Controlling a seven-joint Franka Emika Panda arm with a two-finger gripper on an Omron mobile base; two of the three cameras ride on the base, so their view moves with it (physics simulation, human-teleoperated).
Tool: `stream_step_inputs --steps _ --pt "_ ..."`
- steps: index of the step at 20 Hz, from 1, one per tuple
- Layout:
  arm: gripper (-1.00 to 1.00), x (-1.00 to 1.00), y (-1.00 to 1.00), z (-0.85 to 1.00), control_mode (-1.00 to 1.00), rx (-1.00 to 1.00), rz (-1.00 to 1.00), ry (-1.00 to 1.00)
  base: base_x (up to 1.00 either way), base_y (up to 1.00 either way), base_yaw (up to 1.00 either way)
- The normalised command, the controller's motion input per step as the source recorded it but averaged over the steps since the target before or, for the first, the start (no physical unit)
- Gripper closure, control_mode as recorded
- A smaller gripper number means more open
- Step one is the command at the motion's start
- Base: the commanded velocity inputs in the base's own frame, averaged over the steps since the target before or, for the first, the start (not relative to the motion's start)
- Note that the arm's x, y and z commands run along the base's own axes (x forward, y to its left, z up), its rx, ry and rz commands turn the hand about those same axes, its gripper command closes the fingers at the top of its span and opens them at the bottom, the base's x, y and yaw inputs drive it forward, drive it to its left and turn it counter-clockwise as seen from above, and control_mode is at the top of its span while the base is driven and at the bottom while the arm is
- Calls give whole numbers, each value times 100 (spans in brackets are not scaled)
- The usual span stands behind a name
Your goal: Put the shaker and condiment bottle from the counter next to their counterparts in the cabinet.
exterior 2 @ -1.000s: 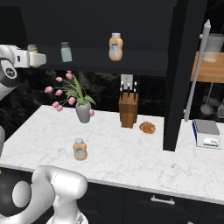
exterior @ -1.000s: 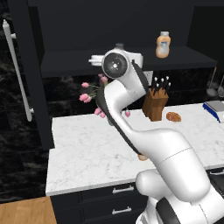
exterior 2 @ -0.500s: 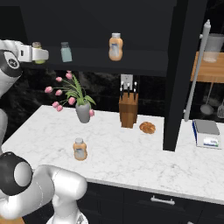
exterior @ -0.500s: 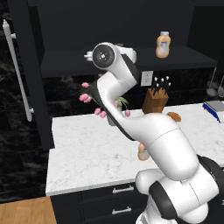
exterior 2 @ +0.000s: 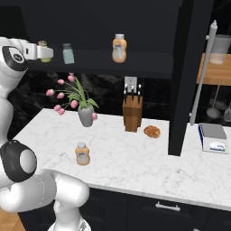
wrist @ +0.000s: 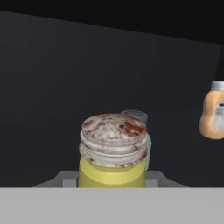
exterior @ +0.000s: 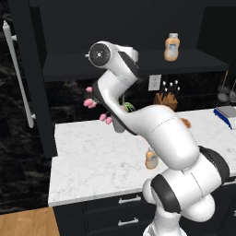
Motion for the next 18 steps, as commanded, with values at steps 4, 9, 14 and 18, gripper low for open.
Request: stream_step_inputs --steps 4,9,14,18 --pt "100 18 0 0 -100 0 0 0 0 0 0" --pt "100 2 0 -24 -100 0 0 0 0 0 0" --pt "100 2 -1 -16 -100 0 0 0 0 0 0" --pt "100 20 -13 0 -100 0 0 0 0 0 0"
